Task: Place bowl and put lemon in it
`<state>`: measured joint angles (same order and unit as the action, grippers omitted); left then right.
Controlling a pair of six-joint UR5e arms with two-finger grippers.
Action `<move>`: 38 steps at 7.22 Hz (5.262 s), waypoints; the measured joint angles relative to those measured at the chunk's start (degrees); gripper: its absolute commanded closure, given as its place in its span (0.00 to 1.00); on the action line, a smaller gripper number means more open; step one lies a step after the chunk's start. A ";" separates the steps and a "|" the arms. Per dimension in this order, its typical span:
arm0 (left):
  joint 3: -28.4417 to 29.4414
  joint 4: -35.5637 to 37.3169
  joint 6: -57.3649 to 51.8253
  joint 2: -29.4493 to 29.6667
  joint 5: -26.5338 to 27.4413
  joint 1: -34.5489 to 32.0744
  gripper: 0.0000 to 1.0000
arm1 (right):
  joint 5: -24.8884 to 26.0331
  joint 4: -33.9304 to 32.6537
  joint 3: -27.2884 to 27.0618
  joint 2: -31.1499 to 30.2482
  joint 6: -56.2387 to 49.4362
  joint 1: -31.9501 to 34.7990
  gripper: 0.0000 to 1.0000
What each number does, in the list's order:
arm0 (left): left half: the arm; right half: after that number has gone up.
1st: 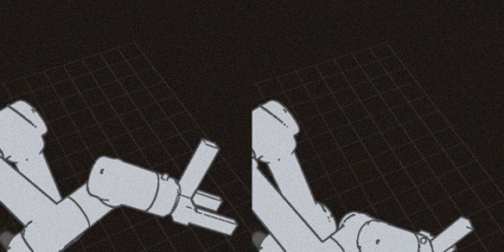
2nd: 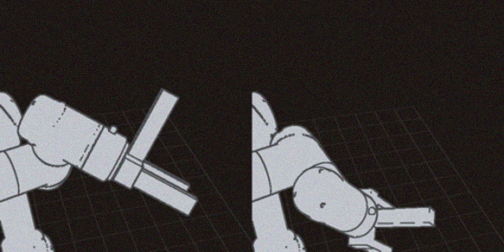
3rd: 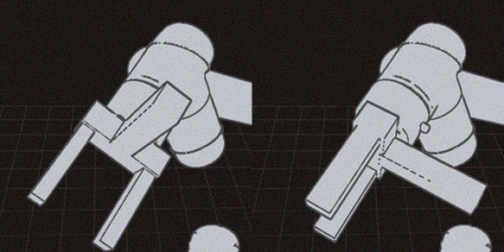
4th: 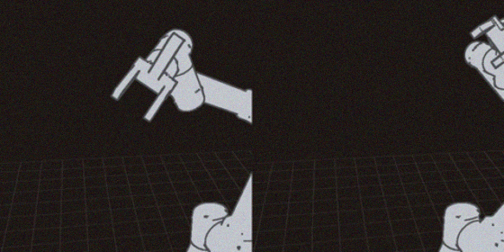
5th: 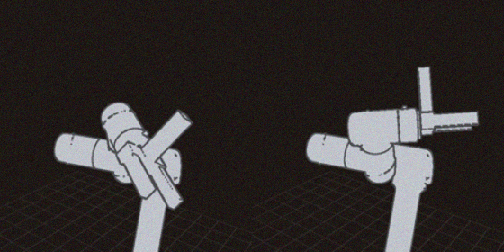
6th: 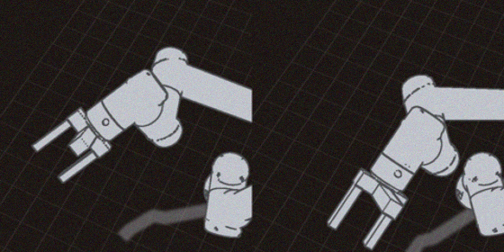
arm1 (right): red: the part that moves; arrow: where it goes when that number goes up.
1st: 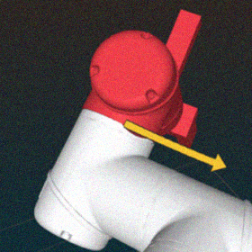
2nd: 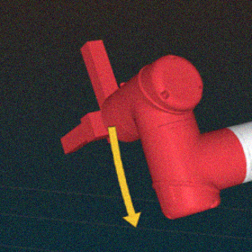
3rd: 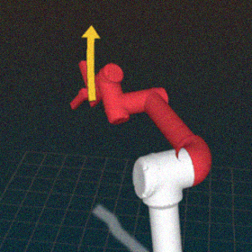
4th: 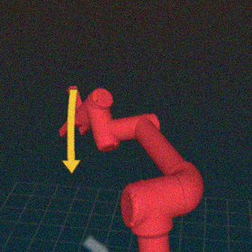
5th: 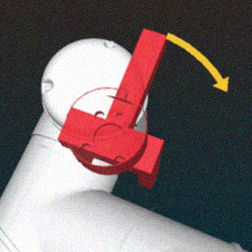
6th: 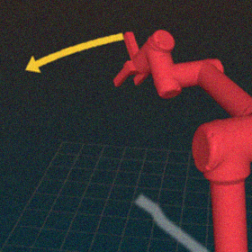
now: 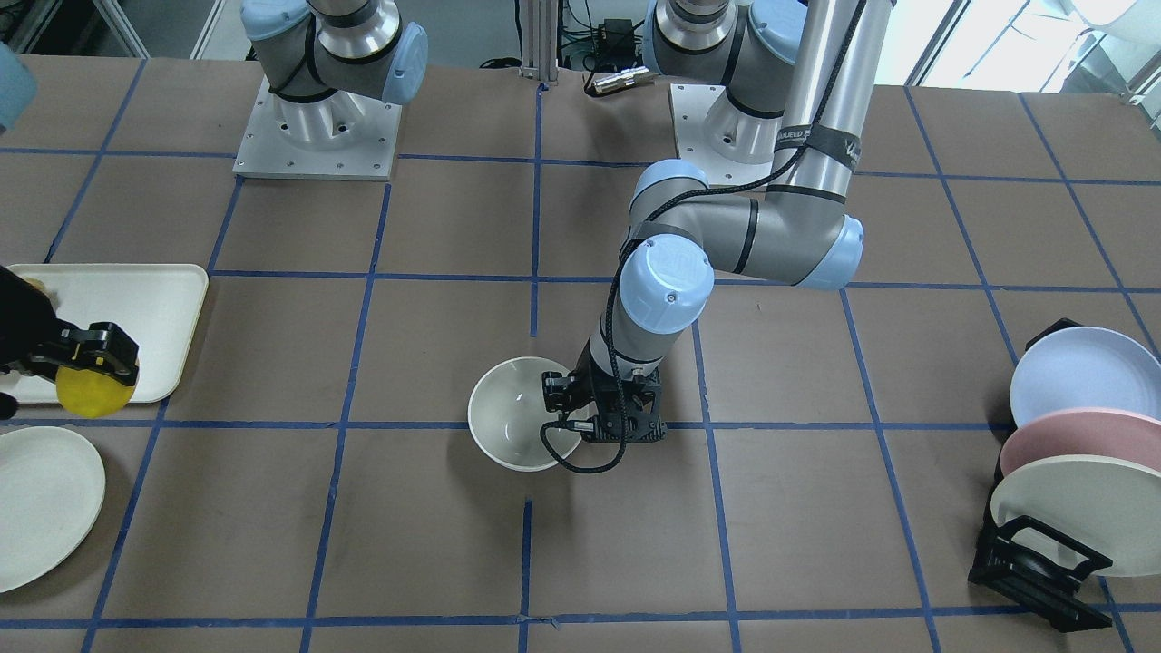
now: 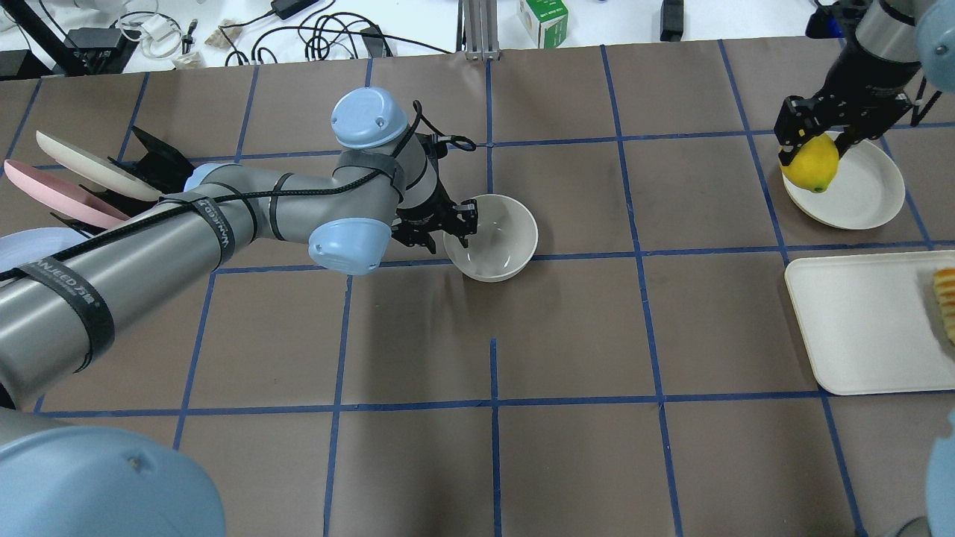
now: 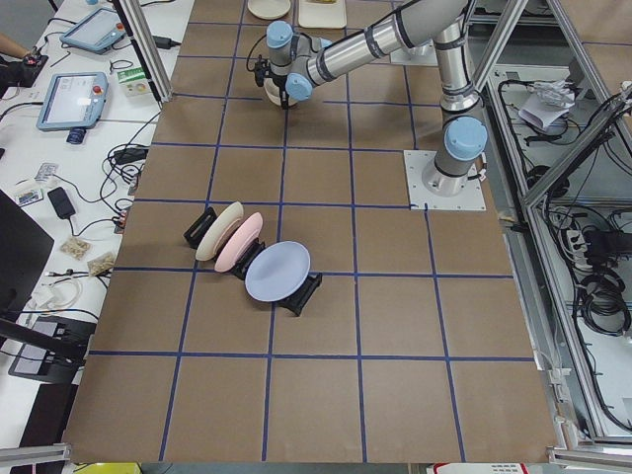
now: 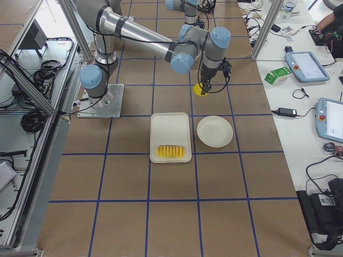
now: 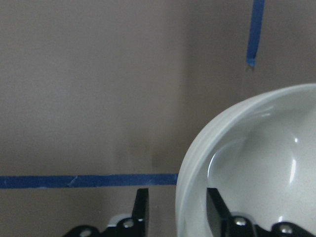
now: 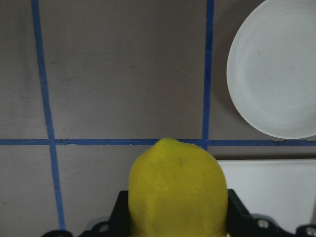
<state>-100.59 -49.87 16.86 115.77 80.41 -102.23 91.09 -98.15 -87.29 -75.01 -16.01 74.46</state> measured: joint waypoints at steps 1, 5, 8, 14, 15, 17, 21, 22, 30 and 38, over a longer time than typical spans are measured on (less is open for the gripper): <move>0.81 -1.52 -1.66 -1.60 1.36 1.26 0.10 | -0.65 0.36 0.01 -0.73 4.37 4.10 1.00; 6.66 -24.74 -16.15 -14.43 6.07 11.18 0.08 | -6.35 -1.22 -0.33 -1.63 22.62 19.71 1.00; 12.77 -37.31 -18.50 -21.09 8.70 12.92 0.08 | -7.21 -10.06 -0.60 2.72 33.03 29.19 1.00; 16.59 -39.31 -17.91 -20.55 8.56 13.12 0.08 | -7.24 -16.76 -0.84 12.63 39.12 35.11 0.94; 16.32 -39.27 -17.95 -20.60 8.59 13.13 0.08 | -7.24 -17.12 -0.84 13.50 39.20 35.13 0.89; 15.91 -38.98 -18.36 -20.71 8.87 13.38 0.07 | -7.30 -17.32 -0.88 15.02 39.24 35.14 0.44; 16.05 -39.29 -18.53 -20.65 8.87 13.55 0.05 | -7.41 -18.22 -0.78 16.82 39.26 35.12 0.00; 15.84 -39.30 -18.53 -20.71 8.90 13.50 0.04 | -7.41 -18.28 -0.58 16.66 39.27 35.02 0.00; 15.06 -39.25 -18.53 -20.84 9.04 13.52 0.04 | -6.13 -1.38 -0.86 -3.18 26.24 20.42 0.00; 14.61 -39.25 -18.55 -21.03 9.05 13.46 0.04 | -0.99 11.75 -0.30 -14.44 20.30 14.64 0.00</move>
